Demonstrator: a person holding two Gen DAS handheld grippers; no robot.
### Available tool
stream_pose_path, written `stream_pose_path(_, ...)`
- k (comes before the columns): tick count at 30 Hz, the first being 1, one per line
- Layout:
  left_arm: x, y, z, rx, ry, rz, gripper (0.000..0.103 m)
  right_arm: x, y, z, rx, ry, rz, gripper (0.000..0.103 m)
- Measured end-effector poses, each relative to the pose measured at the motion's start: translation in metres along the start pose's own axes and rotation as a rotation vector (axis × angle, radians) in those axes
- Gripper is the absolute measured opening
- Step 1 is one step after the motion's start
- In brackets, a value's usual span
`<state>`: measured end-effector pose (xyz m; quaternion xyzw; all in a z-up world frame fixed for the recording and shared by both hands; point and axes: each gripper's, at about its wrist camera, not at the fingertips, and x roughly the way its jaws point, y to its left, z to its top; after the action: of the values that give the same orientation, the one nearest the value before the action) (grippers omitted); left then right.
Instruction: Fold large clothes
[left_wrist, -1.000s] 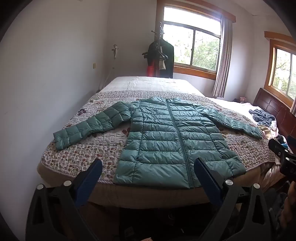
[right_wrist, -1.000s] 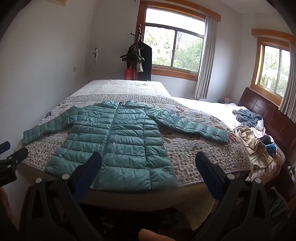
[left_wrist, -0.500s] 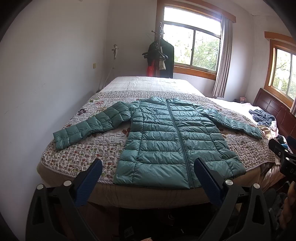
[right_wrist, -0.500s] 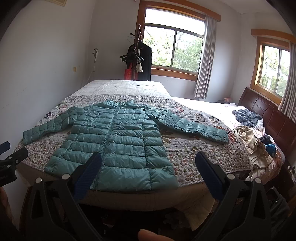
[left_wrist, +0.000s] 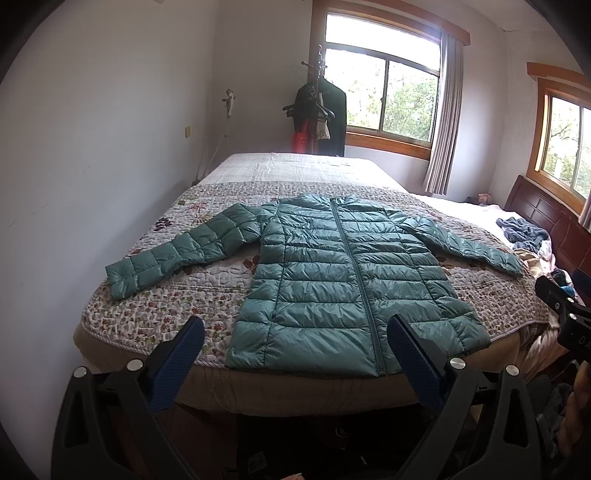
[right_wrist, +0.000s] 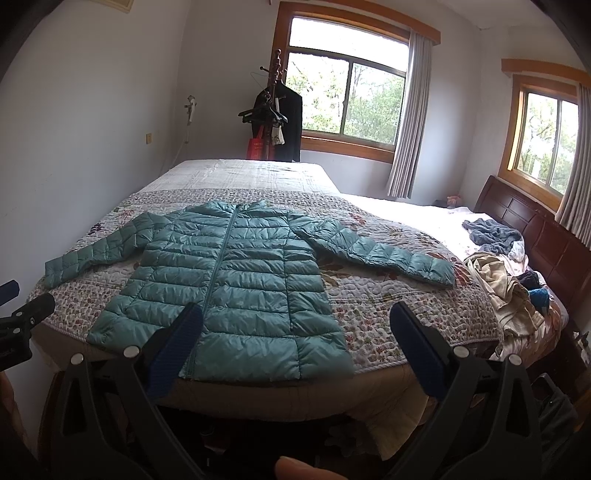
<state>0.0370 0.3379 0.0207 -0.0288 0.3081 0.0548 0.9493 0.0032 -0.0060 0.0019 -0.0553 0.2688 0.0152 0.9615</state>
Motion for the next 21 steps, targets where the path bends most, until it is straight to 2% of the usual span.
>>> stream_pose_path(21,-0.0013,0.0003,0.0019,-0.003,-0.003,-0.003,0.099,-0.0008,0.0024,0.0017,-0.004,-0.004,-0.004,0.1)
